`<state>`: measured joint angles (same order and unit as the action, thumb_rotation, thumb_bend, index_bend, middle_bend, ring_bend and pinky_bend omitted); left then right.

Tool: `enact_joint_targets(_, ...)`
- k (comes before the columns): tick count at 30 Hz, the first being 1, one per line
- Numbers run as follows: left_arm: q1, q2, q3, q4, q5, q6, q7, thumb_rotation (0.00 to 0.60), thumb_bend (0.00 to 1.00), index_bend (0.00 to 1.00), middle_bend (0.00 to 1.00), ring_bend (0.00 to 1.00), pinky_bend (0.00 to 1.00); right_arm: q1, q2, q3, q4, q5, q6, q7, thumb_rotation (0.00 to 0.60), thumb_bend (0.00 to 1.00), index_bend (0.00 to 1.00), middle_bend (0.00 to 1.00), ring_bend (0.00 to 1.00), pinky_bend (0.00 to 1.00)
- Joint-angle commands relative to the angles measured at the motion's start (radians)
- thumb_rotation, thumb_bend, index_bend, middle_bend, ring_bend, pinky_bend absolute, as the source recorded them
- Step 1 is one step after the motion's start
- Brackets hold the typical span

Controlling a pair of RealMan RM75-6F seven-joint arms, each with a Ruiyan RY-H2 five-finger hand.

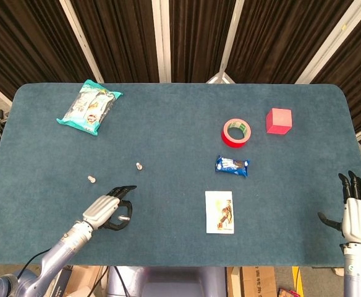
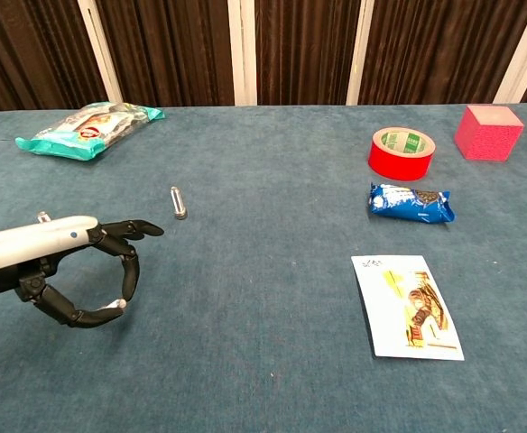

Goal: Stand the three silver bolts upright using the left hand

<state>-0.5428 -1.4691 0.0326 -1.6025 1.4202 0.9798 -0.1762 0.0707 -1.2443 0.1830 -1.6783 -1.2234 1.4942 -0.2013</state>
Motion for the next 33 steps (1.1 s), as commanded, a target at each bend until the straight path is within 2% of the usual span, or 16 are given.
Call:
enact_joint_targets(1,0.002,-0.018,-0.001,0.058,0.063,0.001,-0.212,0.6,0.58,0.61,0.02,0.0,0.0,0.001,-0.001,0.0,0.001,0.0,0.0,-0.001,0.6,0.0,0.13,0.04,0.0,0.0)
enact_joint_targets(4,0.0,-0.033,0.002,0.109,0.098,0.01,-0.345,0.6,0.58,0.61,0.02,0.0,0.0,0.001,-0.003,0.0,0.002,0.001,-0.001,-0.004,0.6,0.0,0.13,0.04,0.0,0.0)
enact_joint_targets(13,-0.02,-0.071,0.03,0.231,0.189,0.039,-0.603,0.6,0.58,0.61,0.02,0.0,0.0,0.001,-0.008,0.002,0.005,0.005,0.001,-0.007,0.6,0.0,0.13,0.04,0.0,0.0)
enact_joint_targets(20,-0.031,-0.098,0.053,0.303,0.229,0.058,-0.698,0.6,0.58,0.61,0.02,0.0,0.0,0.002,-0.009,0.003,0.007,0.005,0.001,-0.006,0.6,0.0,0.13,0.04,0.0,0.0)
enact_joint_targets(33,-0.034,-0.128,0.087,0.395,0.28,0.131,-0.802,0.6,0.58,0.64,0.02,0.0,0.0,0.003,-0.012,0.002,0.009,0.006,-0.002,-0.009,0.6,0.0,0.13,0.04,0.0,0.0)
